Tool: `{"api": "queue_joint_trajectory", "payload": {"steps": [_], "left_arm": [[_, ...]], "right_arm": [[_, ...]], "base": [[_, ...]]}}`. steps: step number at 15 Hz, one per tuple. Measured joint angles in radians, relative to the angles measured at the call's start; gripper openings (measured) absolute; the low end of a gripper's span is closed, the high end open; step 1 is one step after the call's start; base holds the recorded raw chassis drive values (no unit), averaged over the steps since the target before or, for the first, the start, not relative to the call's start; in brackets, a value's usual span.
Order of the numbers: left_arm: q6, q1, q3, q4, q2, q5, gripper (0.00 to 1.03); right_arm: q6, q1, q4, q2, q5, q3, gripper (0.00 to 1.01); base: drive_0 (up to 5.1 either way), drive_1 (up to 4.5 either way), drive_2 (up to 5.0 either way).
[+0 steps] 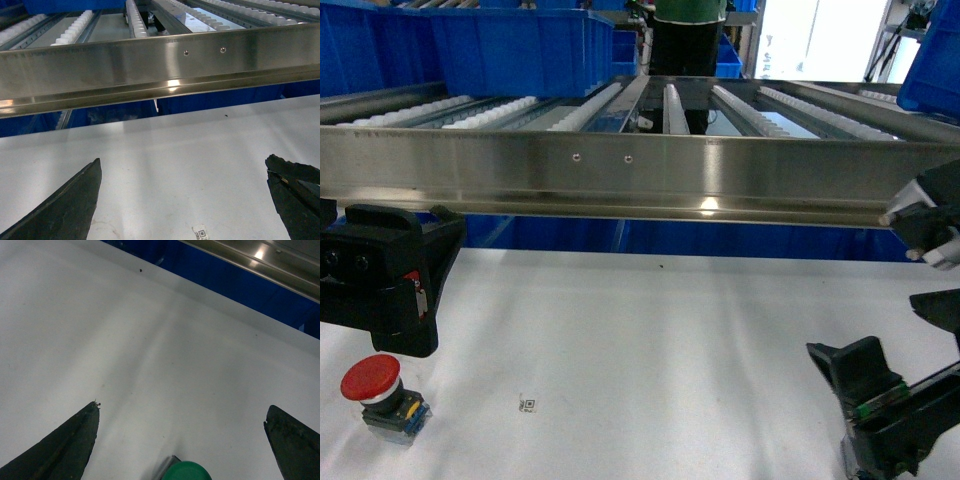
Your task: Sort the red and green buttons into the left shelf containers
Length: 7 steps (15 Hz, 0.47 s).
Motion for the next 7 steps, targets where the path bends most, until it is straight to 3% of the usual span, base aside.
{"api": "queue_joint_trajectory", "payload": {"steps": [2,3,5,7], "left_arm": [[0.0,0.0,0.0,0.0,0.0,0.0,0.98],[0.0,0.0,0.0,0.0,0.0,0.0,0.98],[0.0,0.0,0.0,0.0,0.0,0.0,0.98],[0.0,0.0,0.0,0.0,0.0,-0.001,0.98]], "right_arm": [[0.033,0.066,-0.012,0.079,0.071,0.051,0.98],[0.043,0.072,0.001,0.106,0.101,0.07,0.98],[0.047,0.071,0.003,0.131,0.135,0.098,0.98],[0.051,0.035,-0.008,0.157,0.147,0.113,0.98]], "base": [[0.0,0.0,0.0],[0.0,0.0,0.0],[0.0,0.0,0.0],[0.0,0.0,0.0]]}}
